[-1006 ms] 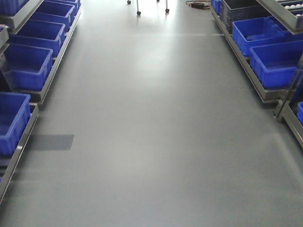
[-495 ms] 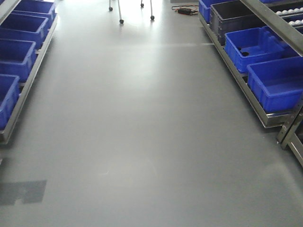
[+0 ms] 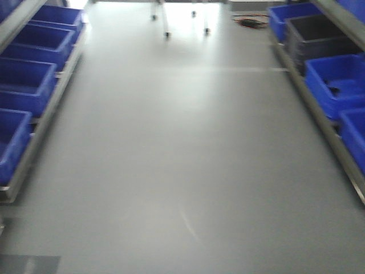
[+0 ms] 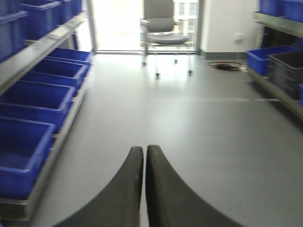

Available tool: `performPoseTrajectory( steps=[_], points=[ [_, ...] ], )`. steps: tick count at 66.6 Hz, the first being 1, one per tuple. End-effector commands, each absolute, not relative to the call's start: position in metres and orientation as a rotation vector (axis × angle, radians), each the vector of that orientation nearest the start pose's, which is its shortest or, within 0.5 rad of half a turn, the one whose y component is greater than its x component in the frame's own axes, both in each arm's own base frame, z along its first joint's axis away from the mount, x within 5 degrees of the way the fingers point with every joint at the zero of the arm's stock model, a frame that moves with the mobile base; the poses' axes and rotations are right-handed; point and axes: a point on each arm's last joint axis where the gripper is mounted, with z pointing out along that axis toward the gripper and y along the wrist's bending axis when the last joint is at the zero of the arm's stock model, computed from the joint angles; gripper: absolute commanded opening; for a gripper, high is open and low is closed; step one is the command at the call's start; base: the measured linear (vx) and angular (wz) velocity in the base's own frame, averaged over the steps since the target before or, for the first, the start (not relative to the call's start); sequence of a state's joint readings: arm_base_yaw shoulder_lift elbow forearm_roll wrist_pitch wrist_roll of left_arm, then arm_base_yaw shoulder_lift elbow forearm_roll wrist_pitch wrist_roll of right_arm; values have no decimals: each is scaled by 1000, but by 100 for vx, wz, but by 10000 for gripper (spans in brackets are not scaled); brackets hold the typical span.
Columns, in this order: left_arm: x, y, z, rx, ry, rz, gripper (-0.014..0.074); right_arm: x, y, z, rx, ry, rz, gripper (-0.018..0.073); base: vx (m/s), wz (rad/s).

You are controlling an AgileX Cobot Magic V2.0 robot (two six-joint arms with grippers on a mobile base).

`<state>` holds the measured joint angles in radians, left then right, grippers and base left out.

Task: Pour parts from conveyor to right shelf
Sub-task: 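Drive the base between the bin shelves toward the roller shelf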

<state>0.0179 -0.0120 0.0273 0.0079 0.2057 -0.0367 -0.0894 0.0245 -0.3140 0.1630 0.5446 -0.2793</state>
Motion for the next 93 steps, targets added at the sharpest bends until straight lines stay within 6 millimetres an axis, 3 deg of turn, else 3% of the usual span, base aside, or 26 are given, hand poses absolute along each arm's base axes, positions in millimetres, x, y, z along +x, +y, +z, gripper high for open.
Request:
performPoseTrajectory(
  steps=[1,48,93],
  points=[
    [55,1,200,-44,1595,-28,-6,36,3,280,-90,1652,-112,-5,45,82],
    [55,1,200,-44,1595,-28,-6,36,3,280,-91,1652,-115,-5,29,120],
    [55,1,200,-44,1595,-28,-6,36,3,280,-91,1652,-115,-5,17,71]
  ],
)
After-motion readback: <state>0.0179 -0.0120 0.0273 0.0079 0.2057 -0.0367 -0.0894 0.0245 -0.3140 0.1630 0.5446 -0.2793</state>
